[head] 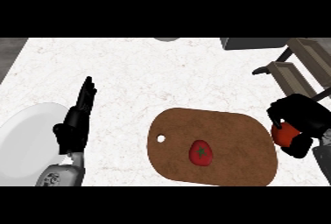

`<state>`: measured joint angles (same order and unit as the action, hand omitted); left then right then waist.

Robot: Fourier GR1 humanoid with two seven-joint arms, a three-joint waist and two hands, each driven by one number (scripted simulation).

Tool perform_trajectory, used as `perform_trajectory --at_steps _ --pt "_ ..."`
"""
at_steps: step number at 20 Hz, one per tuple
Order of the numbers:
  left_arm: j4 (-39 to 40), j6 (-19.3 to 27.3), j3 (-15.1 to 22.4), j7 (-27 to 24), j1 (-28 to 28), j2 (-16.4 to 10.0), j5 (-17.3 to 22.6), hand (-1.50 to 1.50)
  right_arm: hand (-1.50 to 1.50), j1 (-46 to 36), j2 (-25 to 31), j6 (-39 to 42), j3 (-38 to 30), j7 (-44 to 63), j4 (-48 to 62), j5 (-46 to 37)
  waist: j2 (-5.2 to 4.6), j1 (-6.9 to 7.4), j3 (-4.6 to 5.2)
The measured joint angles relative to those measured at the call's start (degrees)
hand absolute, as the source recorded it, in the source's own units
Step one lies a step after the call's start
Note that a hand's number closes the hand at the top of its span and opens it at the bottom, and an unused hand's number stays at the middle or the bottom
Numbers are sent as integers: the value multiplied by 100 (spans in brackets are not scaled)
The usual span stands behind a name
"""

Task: Pick the bell pepper from the cutting board and place it in the tiered basket

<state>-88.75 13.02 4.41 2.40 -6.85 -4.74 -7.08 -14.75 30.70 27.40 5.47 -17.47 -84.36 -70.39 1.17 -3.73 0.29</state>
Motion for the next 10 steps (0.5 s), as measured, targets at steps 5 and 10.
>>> perform_trajectory --at_steps 5,10 --pt "-138 -49 13 8 139 -21 33 0 150 191 297 1007 -958 950 -1278 252 5 0 -5" --pt "-111 -35 35 37 70 14 2 0 150 -131 409 2288 -1962 1700 -2648 715 -15 68 -9"
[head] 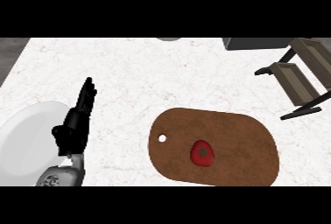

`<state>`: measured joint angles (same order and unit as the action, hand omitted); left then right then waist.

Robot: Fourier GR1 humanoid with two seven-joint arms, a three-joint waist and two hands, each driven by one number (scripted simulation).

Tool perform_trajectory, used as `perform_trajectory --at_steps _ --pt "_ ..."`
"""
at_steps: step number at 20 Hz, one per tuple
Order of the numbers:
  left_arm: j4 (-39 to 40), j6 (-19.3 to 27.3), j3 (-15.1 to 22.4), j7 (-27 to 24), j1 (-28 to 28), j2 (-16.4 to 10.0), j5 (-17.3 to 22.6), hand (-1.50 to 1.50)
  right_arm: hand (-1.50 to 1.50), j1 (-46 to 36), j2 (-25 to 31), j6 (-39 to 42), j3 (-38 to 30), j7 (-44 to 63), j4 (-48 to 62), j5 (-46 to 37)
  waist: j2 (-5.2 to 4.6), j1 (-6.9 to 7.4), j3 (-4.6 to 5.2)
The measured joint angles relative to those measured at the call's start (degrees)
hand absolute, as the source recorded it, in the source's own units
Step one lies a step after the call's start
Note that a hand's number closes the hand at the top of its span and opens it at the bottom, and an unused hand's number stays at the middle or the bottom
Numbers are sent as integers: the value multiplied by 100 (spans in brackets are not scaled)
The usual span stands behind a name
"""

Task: Pick the bell pepper from the cutting board and place it in the tiered basket

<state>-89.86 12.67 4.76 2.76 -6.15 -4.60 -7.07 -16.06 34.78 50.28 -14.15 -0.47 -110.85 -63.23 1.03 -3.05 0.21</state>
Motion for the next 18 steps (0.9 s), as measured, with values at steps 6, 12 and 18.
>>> perform_trajectory --at_steps 6,12,18 --pt "-42 -33 101 32 -34 44 -49 0 150 -1180 349 1174 -1382 568 -687 790 -22 133 -2" --pt "-82 -68 127 40 -41 56 -56 0 150 -2680 1144 1808 -2192 1160 -91 1531 -35 231 3" --pt "7 -113 150 57 -157 85 -65 0 150 -4053 1454 2132 -2342 1819 1026 1950 -54 313 8"
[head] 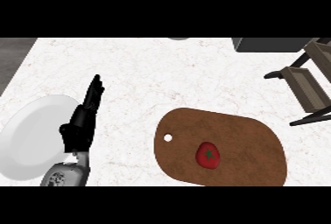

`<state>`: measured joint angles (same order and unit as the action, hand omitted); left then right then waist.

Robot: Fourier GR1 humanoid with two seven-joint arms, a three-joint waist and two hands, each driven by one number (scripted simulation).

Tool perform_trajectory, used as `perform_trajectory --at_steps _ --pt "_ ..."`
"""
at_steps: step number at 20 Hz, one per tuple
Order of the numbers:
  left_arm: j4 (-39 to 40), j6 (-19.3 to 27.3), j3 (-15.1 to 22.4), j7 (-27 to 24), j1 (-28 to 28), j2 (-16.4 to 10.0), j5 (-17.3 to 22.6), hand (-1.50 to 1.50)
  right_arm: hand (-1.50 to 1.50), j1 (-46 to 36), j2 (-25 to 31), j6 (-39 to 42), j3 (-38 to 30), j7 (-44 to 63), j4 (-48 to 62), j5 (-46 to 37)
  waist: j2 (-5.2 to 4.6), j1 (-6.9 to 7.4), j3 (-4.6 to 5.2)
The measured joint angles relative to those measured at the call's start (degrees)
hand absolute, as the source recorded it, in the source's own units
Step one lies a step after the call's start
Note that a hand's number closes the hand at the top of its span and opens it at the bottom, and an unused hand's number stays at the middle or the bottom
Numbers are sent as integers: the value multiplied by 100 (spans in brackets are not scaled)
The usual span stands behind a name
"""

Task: Pick the bell pepper from the cutting board and place it in the tiered basket

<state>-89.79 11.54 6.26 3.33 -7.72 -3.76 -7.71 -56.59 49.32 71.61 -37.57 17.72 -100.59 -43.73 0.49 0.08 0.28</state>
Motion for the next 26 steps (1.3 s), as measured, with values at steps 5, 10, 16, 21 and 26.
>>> perform_trajectory --at_steps 5,10,16,21,26 --pt "82 26 28 -88 -1 54 -45 0 150 -997 -299 103 42 693 888 51 -13 35 -4" --pt "205 -43 -77 -61 -200 29 7 0 150 -1594 -363 -148 475 1099 1652 -59 -41 45 -14" --pt "162 -45 -99 22 -277 54 -6 0 150 -1483 5 -881 1103 686 2392 -252 -64 63 -22" --pt "112 -47 -85 144 -343 65 -51 0 150 -1319 370 -1669 1586 -5 3118 -502 -76 81 -25" --pt "99 -70 -78 42 -228 81 -50 0 -150 -1130 548 -2342 1700 -469 3898 -679 -78 84 -26"
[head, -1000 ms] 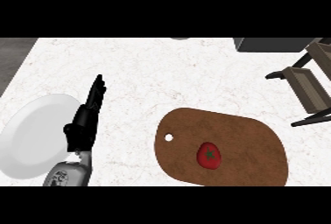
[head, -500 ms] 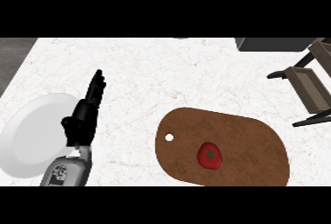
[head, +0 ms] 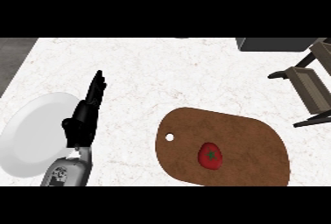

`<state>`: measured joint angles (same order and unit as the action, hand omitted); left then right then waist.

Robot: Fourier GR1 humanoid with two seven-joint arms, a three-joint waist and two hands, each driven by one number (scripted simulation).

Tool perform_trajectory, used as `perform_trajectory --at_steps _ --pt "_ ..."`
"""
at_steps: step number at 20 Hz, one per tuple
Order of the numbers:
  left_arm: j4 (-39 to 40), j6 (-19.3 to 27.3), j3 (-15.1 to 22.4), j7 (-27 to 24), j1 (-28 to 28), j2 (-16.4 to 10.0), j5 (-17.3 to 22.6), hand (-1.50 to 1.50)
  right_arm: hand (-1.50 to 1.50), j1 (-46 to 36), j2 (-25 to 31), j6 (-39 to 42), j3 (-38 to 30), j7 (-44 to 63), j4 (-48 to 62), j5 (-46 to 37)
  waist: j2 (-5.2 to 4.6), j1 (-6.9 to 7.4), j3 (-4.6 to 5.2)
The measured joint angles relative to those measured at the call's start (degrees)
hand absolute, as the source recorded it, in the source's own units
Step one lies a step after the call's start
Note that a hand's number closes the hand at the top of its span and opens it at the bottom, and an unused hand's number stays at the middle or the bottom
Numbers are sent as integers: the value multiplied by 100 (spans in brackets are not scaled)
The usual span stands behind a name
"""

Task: Pick the bell pepper from the cutting board and place it in the tiered basket

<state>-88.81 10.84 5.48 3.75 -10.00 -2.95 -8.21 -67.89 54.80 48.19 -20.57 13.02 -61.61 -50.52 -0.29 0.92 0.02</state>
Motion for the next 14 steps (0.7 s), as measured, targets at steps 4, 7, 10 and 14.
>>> perform_trajectory --at_steps 4,7,10,14 --pt "-61 -17 22 -68 103 -10 -18 0 -150 -147 -225 -297 -450 398 652 130 3 23 -1" --pt "100 0 -15 -126 6 20 -25 0 -150 -260 -359 -405 -724 552 942 336 8 -11 0" --pt "102 -45 -80 -91 -36 -23 19 0 -150 -285 -393 -656 -1056 592 1196 545 10 -19 -2" --pt "24 -23 -19 -101 48 17 -21 0 -150 -526 -179 -1090 -1586 842 1485 767 13 -7 -3"
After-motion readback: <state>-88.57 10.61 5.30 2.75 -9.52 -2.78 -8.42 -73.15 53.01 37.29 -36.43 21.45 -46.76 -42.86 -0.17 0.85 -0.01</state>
